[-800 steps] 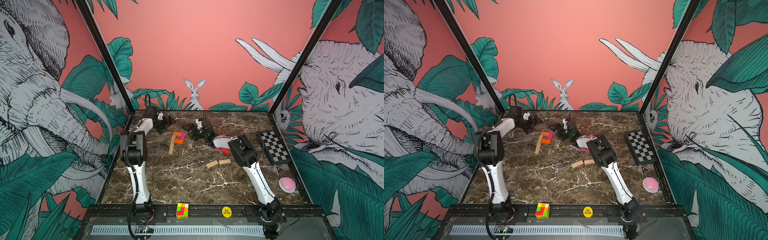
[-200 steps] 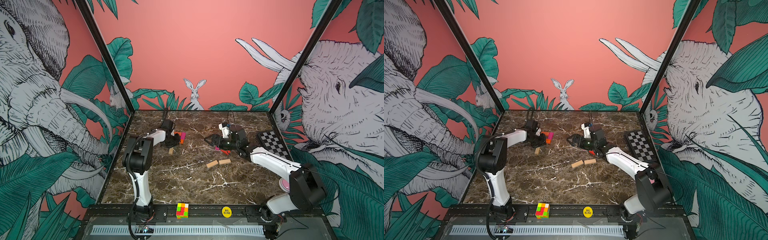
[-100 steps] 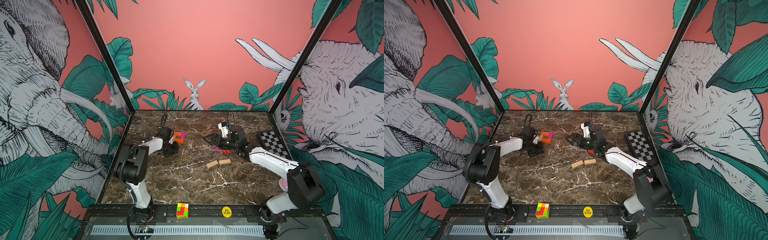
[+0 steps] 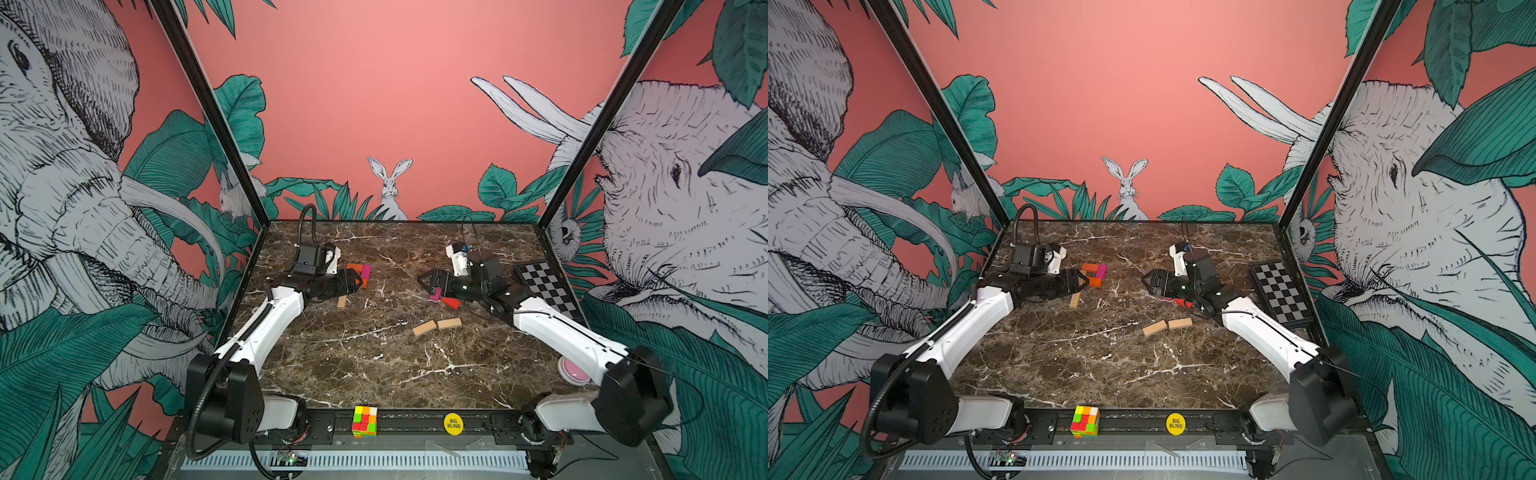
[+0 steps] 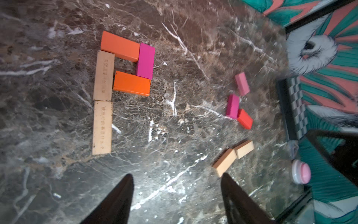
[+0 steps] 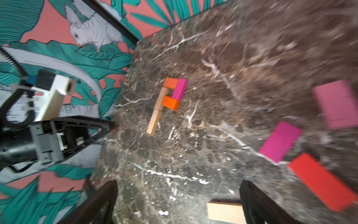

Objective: Assemble the letter p with building blocks
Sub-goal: Pick up the building block from the center of the board.

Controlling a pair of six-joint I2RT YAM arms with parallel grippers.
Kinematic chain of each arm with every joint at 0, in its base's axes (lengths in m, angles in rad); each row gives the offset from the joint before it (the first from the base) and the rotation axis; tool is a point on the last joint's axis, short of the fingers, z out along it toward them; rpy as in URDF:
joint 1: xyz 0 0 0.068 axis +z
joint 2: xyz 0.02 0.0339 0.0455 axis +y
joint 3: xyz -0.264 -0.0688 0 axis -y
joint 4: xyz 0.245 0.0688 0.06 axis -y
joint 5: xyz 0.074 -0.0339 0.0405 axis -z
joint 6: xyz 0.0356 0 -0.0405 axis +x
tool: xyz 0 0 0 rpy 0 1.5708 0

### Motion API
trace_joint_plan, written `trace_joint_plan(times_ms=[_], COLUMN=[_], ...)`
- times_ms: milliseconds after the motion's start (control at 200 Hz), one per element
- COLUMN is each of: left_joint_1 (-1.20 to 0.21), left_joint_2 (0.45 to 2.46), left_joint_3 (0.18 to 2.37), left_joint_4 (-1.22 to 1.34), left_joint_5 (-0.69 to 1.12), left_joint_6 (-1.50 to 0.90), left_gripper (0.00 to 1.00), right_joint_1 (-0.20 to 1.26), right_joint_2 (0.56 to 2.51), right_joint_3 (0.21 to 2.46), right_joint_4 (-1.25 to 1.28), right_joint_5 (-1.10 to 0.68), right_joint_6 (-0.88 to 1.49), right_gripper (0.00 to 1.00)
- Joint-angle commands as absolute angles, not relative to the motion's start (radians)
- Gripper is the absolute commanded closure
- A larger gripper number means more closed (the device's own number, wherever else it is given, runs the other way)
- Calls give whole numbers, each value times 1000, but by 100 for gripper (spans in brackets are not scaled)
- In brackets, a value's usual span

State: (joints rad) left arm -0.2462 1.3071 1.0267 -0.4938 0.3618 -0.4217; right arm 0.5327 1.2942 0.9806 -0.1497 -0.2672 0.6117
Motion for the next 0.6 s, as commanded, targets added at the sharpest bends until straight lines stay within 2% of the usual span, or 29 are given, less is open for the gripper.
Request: trace_joint_plan(times_ms=[0, 50, 70, 85, 225, 375, 595], left_joint_1=[-250, -253, -255, -257, -265, -265, -265], left_joint_2=[1237, 1210, 1199, 1193, 1183, 1164, 1091], left_joint_3=[1018, 1005, 1001, 997, 998, 976, 956], left_joint_4=[-522, -508, -502, -499, -527, -515, -513], left_joint_5=[310, 283, 270, 264, 254, 237, 177], left_joint_6=[-402, -401, -398, -396, -374, -393, -389], left_gripper=[15, 10, 2, 1, 1, 1, 0], right_joint_1=[522, 521, 519, 520, 510, 504, 502], right_joint_2=[1202, 1157, 1137, 1122, 1041, 1158, 1315], right_joint_3=[978, 955, 936, 922, 850, 970, 1061], right_joint_4=[-340, -367, -370, -367, -308, -458, -532], right_joint_5=[57, 154, 188, 209, 209, 180, 171], right_joint_6=[504, 516, 528, 535, 490, 428, 461], right_gripper=[2, 2, 2, 2, 2, 1, 2])
